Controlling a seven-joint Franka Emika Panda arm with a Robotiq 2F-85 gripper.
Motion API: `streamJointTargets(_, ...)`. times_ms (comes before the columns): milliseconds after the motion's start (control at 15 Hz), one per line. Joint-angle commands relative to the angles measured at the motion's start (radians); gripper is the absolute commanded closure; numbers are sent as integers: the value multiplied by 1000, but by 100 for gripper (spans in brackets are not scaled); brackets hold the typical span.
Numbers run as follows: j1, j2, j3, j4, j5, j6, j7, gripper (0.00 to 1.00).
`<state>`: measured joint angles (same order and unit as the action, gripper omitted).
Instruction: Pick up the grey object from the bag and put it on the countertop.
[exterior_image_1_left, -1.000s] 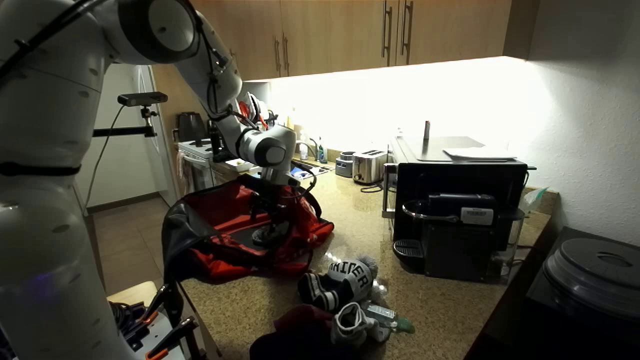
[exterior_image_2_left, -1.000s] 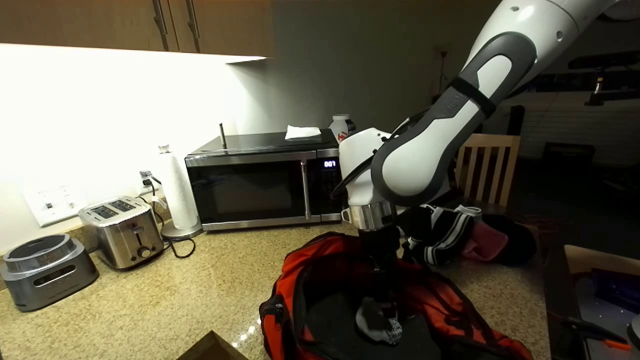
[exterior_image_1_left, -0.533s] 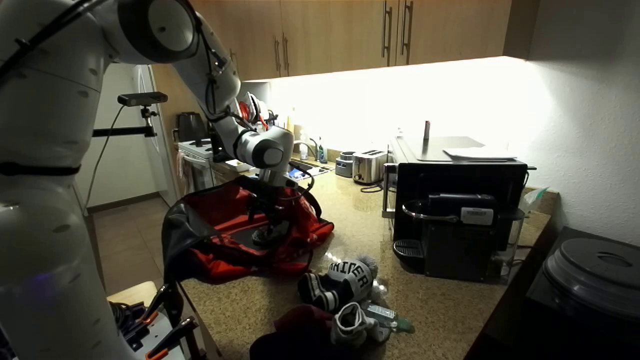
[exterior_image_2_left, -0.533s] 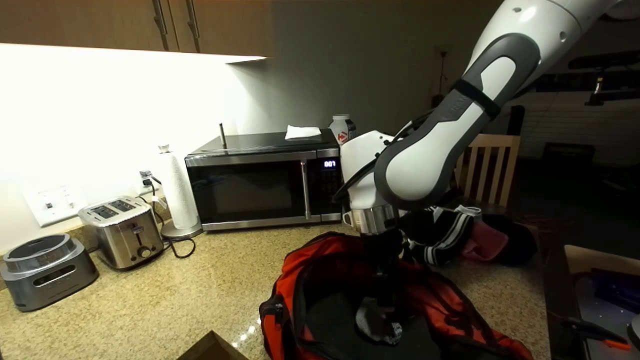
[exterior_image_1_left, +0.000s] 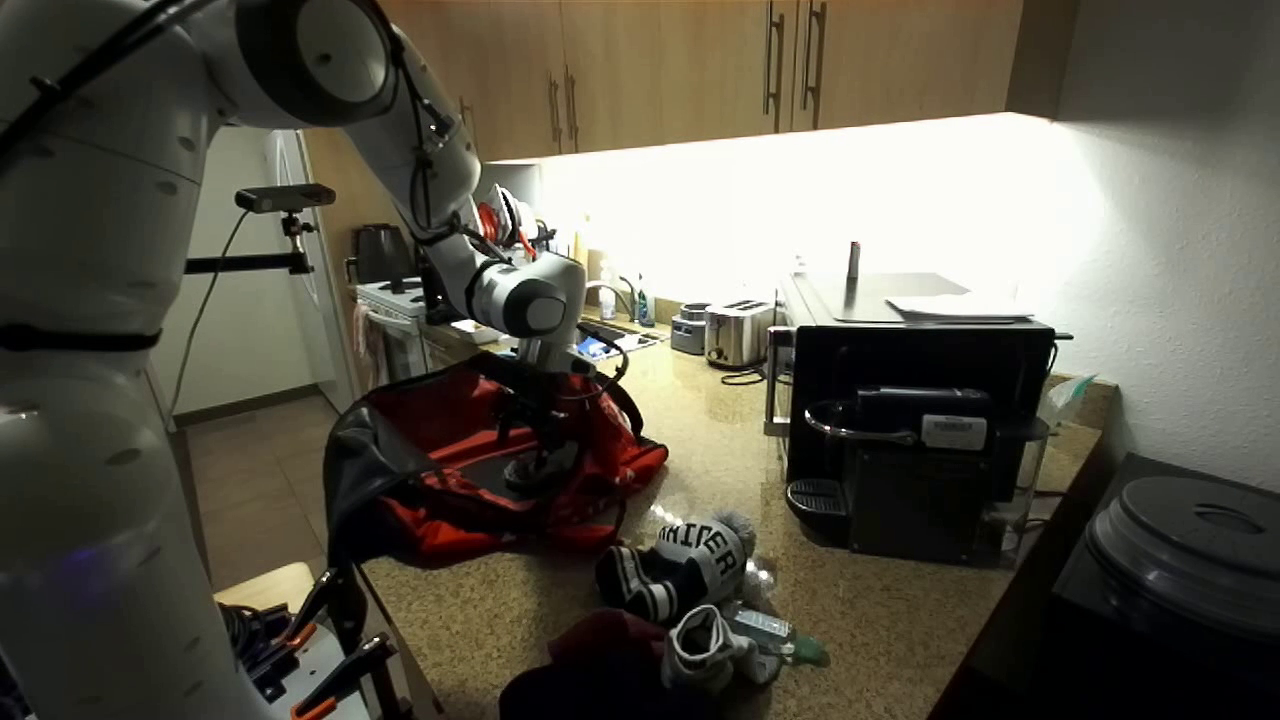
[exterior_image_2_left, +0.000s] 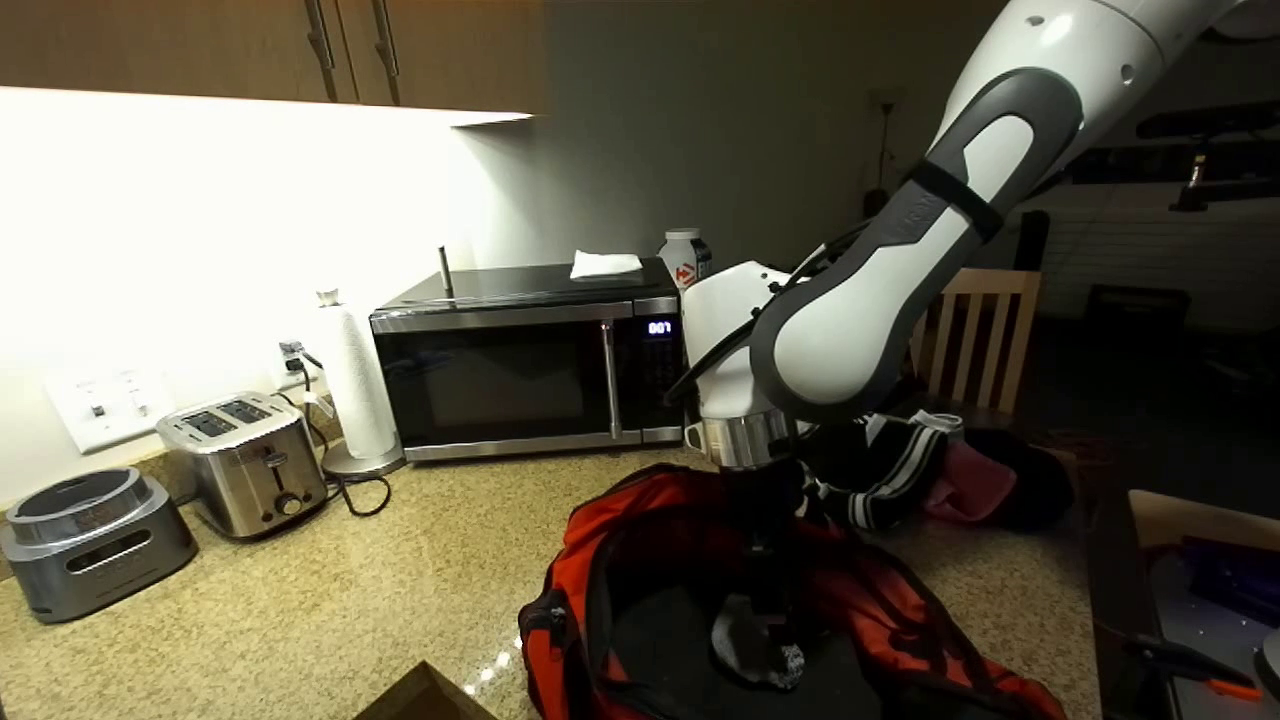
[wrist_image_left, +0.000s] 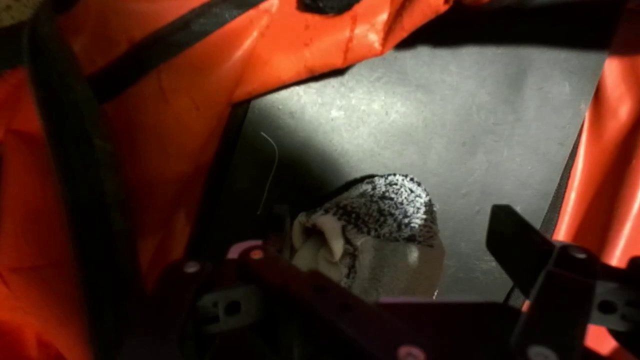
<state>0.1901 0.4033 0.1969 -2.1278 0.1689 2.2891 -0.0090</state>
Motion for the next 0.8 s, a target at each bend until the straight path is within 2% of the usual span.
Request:
streamJointTargets(0,3,-17,4,-31,-12,38,-11,0)
streamJointTargets(400,9,3,-10,-21,-45,40,-1,0)
streamJointTargets(733,14,28,-36,-13,-130,65,15,0)
